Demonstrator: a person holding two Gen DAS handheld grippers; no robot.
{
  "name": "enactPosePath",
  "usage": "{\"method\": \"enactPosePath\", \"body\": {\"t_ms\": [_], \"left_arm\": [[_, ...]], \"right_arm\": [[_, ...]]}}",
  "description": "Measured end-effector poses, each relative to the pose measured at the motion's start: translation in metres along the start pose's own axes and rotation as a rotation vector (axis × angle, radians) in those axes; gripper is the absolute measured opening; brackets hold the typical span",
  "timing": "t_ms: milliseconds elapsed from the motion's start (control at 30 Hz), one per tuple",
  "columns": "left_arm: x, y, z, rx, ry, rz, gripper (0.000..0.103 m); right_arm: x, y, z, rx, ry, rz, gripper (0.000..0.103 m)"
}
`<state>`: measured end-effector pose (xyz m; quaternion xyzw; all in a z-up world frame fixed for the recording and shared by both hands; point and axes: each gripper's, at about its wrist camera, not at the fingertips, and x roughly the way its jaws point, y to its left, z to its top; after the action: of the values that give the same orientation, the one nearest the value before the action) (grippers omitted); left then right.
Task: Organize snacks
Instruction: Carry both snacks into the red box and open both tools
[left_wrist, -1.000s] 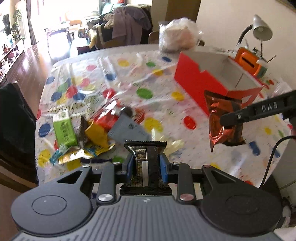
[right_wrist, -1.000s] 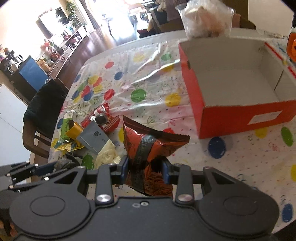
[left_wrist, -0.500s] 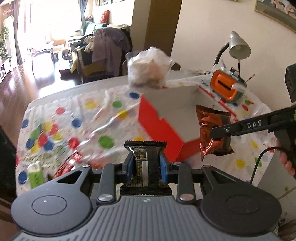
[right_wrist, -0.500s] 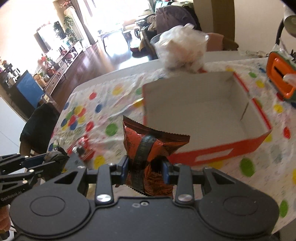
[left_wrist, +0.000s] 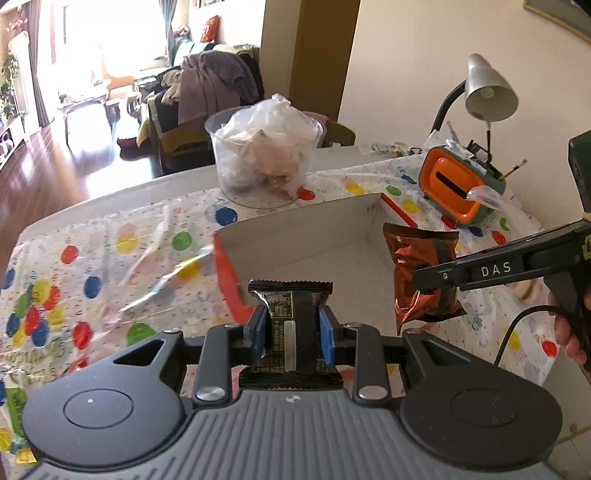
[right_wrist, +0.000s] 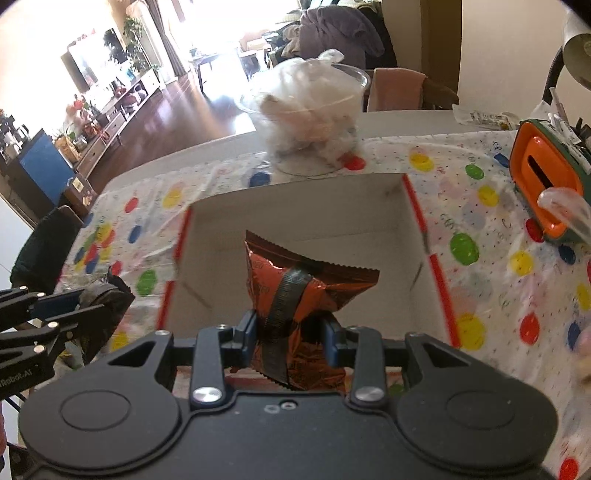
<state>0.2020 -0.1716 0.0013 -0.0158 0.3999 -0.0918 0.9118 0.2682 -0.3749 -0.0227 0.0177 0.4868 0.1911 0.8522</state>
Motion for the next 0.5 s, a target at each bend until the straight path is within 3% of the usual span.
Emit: {"method": "enactPosePath", "body": {"t_ms": [500], "left_arm": [[0.106, -0.033, 0.026, -0.083, 0.165, 0.056, 0.029]], "right_arm": [[0.075, -0.047, 0.023, -0.113, 0.151, -0.015, 0.034]]}}
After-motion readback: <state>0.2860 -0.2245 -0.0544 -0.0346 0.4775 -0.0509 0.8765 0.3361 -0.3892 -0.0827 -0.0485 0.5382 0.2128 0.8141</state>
